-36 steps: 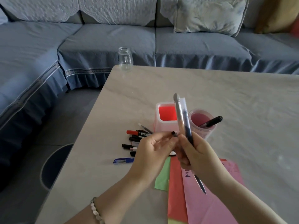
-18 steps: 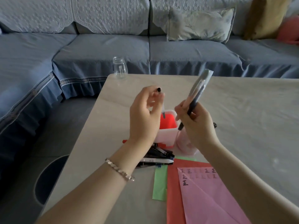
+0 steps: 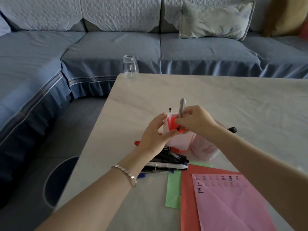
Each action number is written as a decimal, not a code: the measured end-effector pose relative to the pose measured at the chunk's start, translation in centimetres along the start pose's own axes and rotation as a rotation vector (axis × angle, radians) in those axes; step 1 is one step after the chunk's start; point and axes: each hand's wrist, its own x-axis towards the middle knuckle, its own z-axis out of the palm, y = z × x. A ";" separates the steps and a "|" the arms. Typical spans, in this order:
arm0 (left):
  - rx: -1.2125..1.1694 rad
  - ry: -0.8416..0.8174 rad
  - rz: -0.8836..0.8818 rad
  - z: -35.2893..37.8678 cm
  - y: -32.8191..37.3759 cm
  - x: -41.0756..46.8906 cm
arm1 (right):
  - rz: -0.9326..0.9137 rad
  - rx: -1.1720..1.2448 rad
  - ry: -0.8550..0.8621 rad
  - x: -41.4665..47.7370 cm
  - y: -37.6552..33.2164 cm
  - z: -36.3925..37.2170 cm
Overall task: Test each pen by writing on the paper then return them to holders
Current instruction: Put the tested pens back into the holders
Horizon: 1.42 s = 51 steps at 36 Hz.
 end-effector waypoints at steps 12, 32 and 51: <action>0.293 -0.085 -0.023 -1.8 -0.4 -0.6 | -0.193 -0.321 0.162 -3.4 0.1 -1.0; 0.763 0.084 -0.038 -5.9 -7.9 -7.0 | -0.282 -0.998 -0.265 -4.9 -0.7 10.9; 0.736 0.287 0.084 -4.3 -5.7 -8.6 | -0.198 -0.608 -0.195 -6.6 1.4 7.1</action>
